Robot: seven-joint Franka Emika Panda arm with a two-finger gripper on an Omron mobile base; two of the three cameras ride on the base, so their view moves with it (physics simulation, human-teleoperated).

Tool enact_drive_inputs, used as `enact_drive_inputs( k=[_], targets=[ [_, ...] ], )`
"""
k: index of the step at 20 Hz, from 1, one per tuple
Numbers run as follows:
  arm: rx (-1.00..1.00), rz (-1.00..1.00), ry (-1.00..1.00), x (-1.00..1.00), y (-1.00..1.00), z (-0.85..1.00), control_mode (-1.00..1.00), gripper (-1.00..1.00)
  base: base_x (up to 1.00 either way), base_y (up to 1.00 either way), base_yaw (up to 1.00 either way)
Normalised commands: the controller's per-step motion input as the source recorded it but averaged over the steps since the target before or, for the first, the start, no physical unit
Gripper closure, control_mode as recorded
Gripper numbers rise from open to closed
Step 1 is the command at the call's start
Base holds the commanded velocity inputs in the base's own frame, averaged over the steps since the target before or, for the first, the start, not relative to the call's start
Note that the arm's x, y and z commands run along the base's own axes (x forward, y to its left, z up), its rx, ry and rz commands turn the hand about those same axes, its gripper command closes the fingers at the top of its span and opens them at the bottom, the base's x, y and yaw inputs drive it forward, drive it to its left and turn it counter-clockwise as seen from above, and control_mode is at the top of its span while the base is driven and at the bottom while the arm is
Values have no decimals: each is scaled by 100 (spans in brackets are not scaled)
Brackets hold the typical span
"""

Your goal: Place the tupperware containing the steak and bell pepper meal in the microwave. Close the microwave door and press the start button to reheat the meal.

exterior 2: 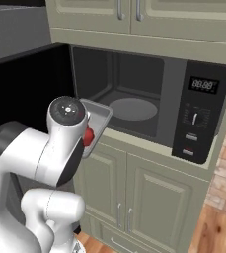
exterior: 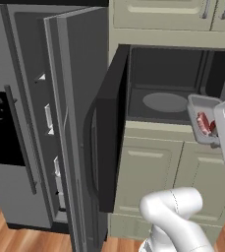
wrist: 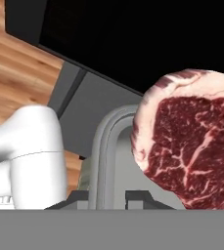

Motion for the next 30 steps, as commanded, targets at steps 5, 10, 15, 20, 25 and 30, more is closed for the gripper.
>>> enact_drive_inputs(
  k=[5,10,15,20,25,30],
  targets=[
    [0,0,0,21,0,0,-100,100,0,0,0],
    [0,0,0,24,0,0,-100,100,0,0,0],
    [0,0,0,22,0,0,-100,100,0,0,0],
    [-2,0,0,21,0,0,-100,100,0,0,0],
    [-7,0,0,19,0,0,-100,100,0,0,0],
    [-6,0,0,36,0,0,-100,100,0,0,0]
  ],
)
